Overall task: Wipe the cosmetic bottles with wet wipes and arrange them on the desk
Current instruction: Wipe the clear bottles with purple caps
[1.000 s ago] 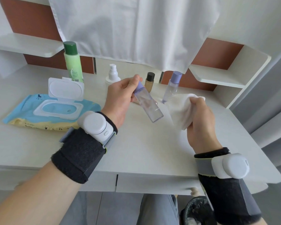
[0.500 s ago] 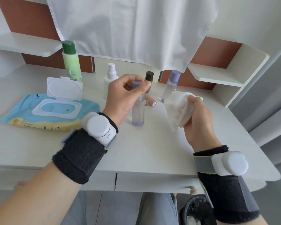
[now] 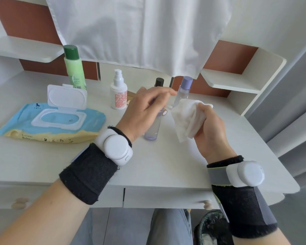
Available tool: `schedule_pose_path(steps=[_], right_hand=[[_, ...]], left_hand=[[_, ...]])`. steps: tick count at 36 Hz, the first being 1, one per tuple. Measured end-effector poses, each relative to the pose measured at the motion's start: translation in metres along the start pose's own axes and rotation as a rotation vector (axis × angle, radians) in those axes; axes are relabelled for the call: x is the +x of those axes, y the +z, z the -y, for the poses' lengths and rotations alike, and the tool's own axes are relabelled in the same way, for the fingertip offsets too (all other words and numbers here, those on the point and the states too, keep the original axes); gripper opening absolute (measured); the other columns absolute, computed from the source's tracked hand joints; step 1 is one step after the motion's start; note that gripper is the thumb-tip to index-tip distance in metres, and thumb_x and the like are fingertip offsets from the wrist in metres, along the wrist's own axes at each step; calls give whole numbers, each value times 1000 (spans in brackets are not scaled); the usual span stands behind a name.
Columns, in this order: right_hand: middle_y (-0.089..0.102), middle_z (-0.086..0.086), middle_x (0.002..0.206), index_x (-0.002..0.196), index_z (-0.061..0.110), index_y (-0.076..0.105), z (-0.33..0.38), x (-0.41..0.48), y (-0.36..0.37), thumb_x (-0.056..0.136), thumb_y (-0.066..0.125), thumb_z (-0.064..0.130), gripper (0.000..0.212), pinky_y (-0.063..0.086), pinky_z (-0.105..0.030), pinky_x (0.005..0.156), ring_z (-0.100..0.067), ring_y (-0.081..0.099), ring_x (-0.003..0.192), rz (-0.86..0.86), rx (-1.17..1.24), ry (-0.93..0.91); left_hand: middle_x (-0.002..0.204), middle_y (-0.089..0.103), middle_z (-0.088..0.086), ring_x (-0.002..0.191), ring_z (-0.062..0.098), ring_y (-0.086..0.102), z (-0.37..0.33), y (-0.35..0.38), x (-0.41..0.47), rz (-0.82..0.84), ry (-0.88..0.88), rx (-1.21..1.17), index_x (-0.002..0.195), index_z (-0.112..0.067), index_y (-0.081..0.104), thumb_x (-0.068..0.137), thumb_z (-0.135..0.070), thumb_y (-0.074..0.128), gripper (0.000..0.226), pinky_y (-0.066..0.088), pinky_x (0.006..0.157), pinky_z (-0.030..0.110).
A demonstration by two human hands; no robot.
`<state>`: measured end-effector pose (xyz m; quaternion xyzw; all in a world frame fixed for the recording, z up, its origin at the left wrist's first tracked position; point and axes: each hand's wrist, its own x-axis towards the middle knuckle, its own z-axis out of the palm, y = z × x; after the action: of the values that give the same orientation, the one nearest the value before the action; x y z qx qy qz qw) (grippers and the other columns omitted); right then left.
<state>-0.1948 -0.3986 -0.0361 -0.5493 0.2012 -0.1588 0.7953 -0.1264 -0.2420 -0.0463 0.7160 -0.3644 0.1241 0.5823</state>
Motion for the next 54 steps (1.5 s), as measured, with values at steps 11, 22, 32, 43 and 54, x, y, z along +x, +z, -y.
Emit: schedule_pose_path(steps=[11,22,32,43,54], right_hand=[[74,-3,95,111,11,64,0,1,-2,100,43,21,25,51,-31,75,-20,68,86,33,63,2],[72,3,96,97,21,62,0,1,-2,102,37,24,26,44,-31,77,-18,63,91,72,64,-47],[75,-1,103,108,13,64,-3,-1,2,102,41,20,25,49,-30,84,-18,68,99,135,6,-28],[70,-10,97,101,6,69,-7,-6,6,100,46,11,24,46,-38,91,-22,62,91,307,-221,-111],[70,10,81,104,24,72,-9,-18,10,93,43,31,31,41,-14,62,-2,58,65,530,-339,-256]], left_hand=[[93,70,-7,85,31,62,4,-1,1,-20,-69,-41,113,-33,64,85,-41,50,32,51,85,39],[75,65,3,57,3,51,-3,-6,3,-126,-252,-306,97,-13,72,89,-18,67,11,42,55,13],[73,52,17,52,20,36,-4,-6,6,-94,-358,-477,89,-11,69,81,-27,69,17,34,47,24],[65,34,4,44,13,29,-4,1,3,-137,-406,-417,74,-7,58,86,-14,70,19,24,43,17],[54,41,-5,47,10,34,-2,0,5,-276,-321,-200,61,-21,47,70,-40,70,31,29,47,23]])
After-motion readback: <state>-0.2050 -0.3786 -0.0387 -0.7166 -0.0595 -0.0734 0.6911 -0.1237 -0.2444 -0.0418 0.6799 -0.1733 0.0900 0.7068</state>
